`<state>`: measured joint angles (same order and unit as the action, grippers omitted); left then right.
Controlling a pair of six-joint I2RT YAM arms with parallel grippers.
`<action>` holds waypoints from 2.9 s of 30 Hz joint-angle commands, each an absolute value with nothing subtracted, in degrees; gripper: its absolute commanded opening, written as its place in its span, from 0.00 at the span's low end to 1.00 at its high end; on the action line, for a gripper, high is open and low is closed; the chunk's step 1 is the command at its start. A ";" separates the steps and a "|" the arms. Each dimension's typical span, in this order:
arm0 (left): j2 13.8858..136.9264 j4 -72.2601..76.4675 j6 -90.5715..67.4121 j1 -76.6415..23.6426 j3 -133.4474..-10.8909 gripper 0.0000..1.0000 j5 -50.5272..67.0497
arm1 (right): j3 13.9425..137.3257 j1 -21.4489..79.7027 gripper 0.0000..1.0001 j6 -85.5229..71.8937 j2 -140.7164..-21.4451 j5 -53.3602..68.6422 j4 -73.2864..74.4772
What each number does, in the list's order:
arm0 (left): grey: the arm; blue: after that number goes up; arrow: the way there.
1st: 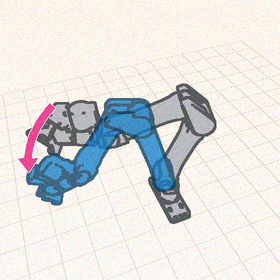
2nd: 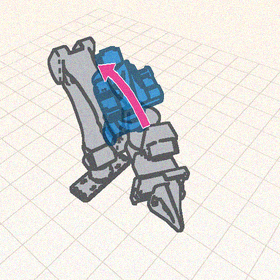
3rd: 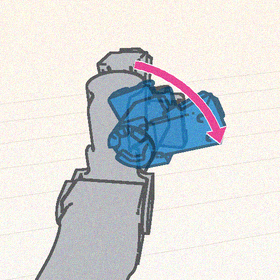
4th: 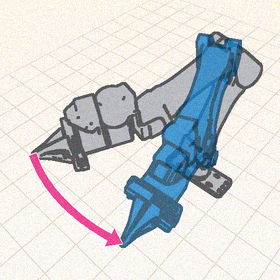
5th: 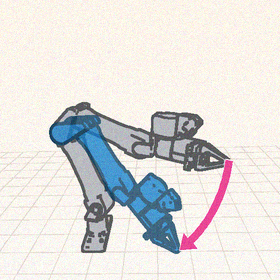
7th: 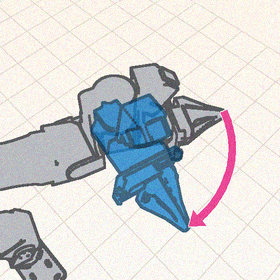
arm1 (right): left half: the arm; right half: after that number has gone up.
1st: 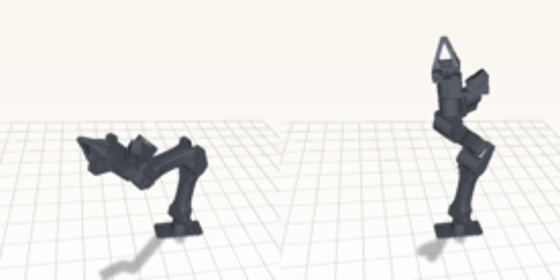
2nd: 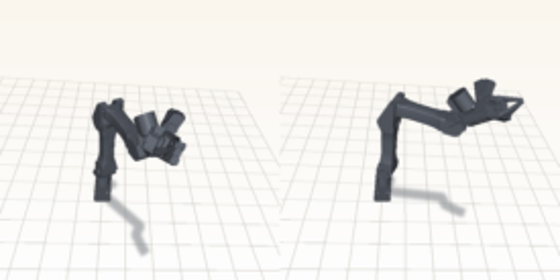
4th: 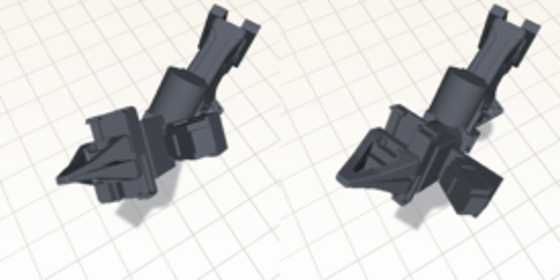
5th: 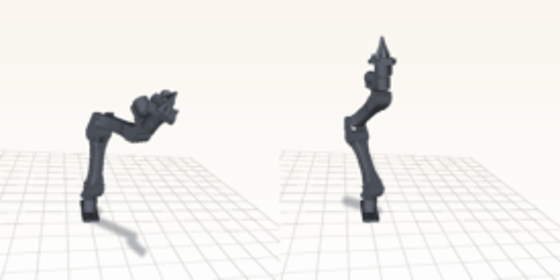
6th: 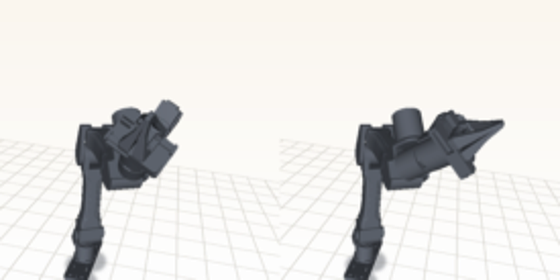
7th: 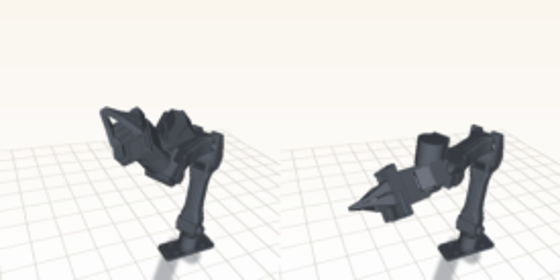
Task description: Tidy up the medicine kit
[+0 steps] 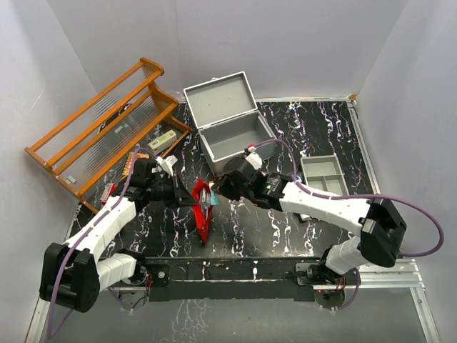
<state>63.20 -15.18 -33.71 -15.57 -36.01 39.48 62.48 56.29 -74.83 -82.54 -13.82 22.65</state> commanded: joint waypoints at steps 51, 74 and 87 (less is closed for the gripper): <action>60.66 -16.68 -33.92 -15.73 -38.77 0.00 40.19 | 54.20 47.37 0.54 -23.90 -78.06 -13.02 22.19; 60.24 -16.09 -34.52 -15.76 -37.74 0.00 40.46 | 52.16 42.38 0.60 -18.10 -91.30 -4.99 17.07; 60.37 -15.86 -34.46 -15.76 -37.45 0.00 40.36 | 49.87 40.42 0.60 -20.39 -91.17 0.52 19.69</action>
<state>61.32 -16.69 -34.20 -15.57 -36.75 38.59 50.35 40.73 -19.42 -91.96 -3.05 19.88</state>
